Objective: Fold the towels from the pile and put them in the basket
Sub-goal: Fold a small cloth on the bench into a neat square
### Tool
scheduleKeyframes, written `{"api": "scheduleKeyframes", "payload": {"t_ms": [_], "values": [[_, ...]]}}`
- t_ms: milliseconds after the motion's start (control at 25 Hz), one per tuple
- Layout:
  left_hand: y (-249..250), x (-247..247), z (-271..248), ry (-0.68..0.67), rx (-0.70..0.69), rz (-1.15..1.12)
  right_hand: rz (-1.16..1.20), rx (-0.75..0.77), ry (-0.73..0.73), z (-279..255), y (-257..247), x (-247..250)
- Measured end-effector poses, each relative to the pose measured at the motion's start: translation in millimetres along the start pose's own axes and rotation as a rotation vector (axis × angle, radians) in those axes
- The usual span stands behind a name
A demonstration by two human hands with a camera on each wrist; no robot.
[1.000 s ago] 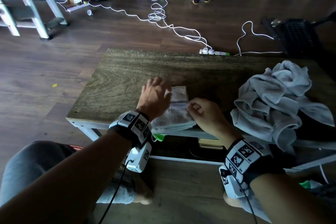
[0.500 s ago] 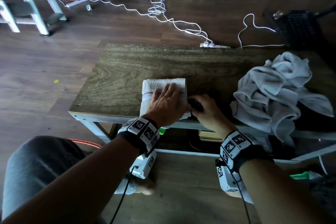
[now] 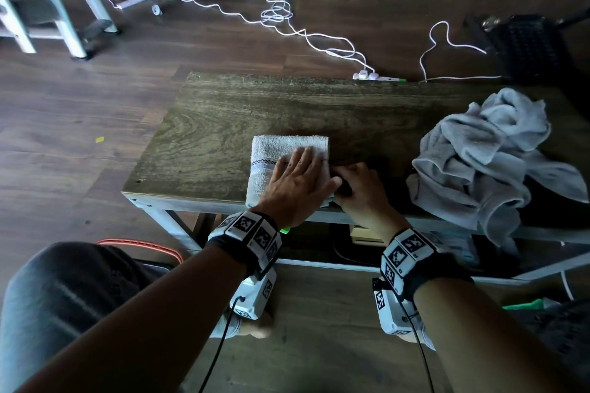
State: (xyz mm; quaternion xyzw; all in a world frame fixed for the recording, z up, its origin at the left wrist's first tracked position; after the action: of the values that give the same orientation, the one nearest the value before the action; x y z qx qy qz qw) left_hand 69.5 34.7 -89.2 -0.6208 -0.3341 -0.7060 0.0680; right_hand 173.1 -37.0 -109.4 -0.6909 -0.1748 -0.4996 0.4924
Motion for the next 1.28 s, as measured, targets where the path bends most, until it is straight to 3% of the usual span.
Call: {"api": "scheduleKeyframes", "payload": {"t_ms": [120,280,400,520,560,640,720,800,880,960,1280], "values": [[-3.6,-10.5,0.9,-0.057,-0.019,0.05,0.039,0.003,0.002,-1.2,0.5,0.5],[-7.5,-12.0,2.6,-0.034,-0.045,0.135,0.157,-0.043,0.028,-2.0,1.5,4.0],[-8.2,-10.2,8.3,-0.047,0.017,0.023,0.237,-0.041,0.075,-2.4,1.0,2.5],[-25.2,34.4,18.9,0.2,0.143,-0.444,0.318,-0.135,0.108,6.9,5.8,4.6],[-33.8,51.6,19.0,0.312,0.156,-0.414,0.309,-0.156,0.145,10.8,1.6,9.0],[-49.3,66.7,15.9,0.408,0.186,-0.215,0.183,-0.086,0.253,18.3,-27.8,18.6],[-59.6,56.1,13.7,0.353,0.215,-0.128,0.095,0.118,0.324,24.5,-76.6,17.8],[-62.9,37.5,11.7,0.232,0.201,-0.09,0.066,0.226,0.267,31.4,-106.6,3.0],[-67.4,21.5,9.9,0.131,0.189,-0.03,0.023,0.219,0.146,39.2,-101.6,-20.3],[-71.7,18.7,7.2,0.13,0.184,-0.025,-0.046,0.196,0.071,38.0,-85.9,-36.3],[-71.1,21.0,1.8,0.105,0.222,-0.005,-0.107,0.146,0.048,39.4,-74.2,-41.5]]}}
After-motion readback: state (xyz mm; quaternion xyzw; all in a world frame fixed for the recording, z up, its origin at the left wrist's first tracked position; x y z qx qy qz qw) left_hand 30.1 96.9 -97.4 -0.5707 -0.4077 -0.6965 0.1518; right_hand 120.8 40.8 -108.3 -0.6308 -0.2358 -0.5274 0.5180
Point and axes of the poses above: each hand's wrist, its own z-axis towards the middle knuckle, its own x-axis out of the back of the hand, y = z × x, the point moved 9 cm from there along z, towards the middle knuckle, and after that the axes turned 4 degrees about y, right-handed, at the moved point
